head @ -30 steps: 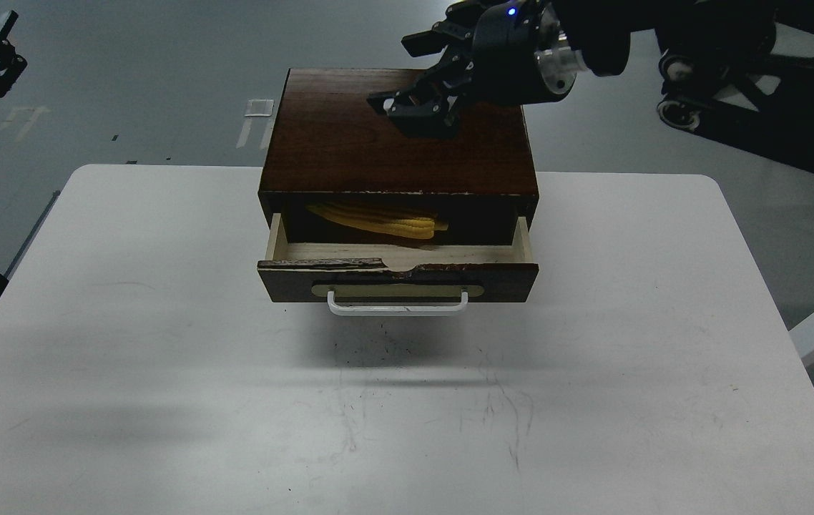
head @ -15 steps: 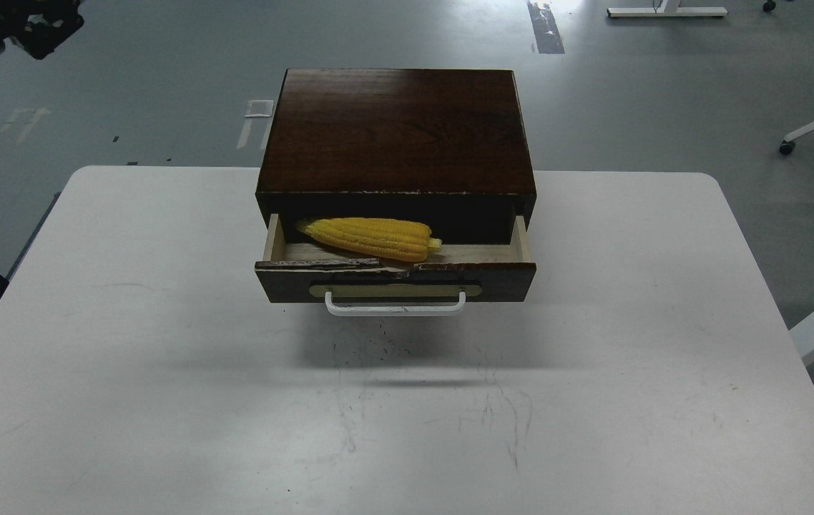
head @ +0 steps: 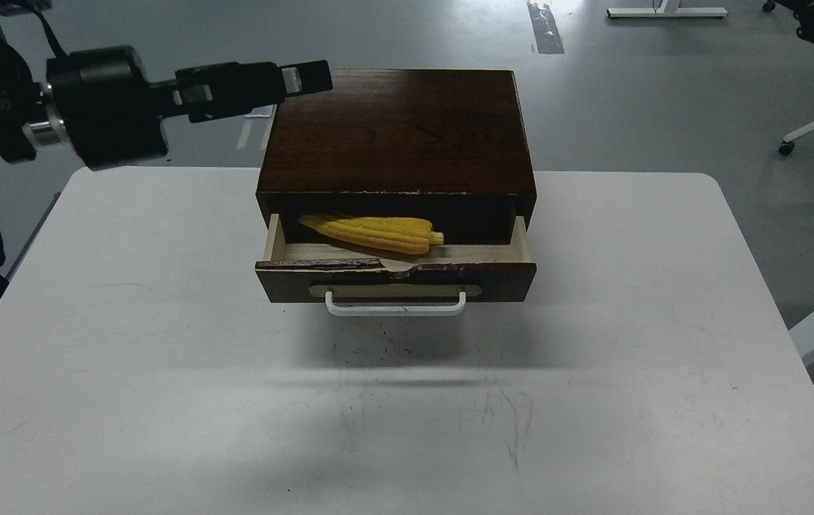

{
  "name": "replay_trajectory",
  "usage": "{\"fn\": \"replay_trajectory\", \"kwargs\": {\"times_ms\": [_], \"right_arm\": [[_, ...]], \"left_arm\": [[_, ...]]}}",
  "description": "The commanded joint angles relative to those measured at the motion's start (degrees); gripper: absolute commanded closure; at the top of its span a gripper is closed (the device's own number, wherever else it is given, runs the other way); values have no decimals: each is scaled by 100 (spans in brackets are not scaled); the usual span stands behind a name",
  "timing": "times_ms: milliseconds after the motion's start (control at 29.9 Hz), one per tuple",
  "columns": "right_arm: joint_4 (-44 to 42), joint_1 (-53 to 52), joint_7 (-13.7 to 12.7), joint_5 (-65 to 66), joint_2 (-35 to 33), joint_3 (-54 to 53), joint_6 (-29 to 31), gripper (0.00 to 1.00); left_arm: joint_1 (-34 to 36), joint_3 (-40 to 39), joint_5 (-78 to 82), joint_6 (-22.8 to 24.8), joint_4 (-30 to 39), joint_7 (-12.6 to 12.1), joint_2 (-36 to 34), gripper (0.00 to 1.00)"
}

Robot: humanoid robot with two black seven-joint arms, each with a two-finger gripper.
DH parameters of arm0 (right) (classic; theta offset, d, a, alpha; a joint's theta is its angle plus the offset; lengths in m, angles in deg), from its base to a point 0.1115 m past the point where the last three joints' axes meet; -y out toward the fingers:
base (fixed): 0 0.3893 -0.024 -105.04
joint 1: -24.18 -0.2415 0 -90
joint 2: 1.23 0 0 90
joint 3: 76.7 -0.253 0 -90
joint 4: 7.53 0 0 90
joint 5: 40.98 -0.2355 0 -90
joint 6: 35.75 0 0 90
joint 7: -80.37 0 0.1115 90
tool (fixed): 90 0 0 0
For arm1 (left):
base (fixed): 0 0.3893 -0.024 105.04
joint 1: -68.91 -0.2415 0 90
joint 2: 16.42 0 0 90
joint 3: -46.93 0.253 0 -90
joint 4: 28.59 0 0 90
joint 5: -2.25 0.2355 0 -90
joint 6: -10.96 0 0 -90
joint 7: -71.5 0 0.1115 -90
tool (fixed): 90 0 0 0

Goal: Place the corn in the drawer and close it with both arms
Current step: 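Reach the left gripper toward the front of the open drawer, then push the drawer front with the left gripper into the box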

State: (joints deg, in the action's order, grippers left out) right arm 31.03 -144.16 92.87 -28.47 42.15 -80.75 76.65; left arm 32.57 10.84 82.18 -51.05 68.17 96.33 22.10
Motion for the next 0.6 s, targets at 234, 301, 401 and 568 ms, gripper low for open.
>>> {"fn": "replay_trajectory", "kwargs": {"times_ms": [234, 301, 401, 568], "right_arm": [[-718, 258, -20, -635, 364, -78, 309, 0], [-718, 293, -20, -793, 355, -156, 318, 0], [-727, 302, -29, -925, 320, -192, 379, 0], [-727, 591, -29, -1109, 311, -192, 467, 0]], "left_arm": [[935, 1981, 2033, 0, 151, 30, 1086, 100], [927, 2193, 2622, 0, 28, 30, 1367, 100], [900, 2220, 2800, 0, -16, 13, 1526, 100], [848, 2229, 3221, 0, -271, 13, 1614, 100]]}}
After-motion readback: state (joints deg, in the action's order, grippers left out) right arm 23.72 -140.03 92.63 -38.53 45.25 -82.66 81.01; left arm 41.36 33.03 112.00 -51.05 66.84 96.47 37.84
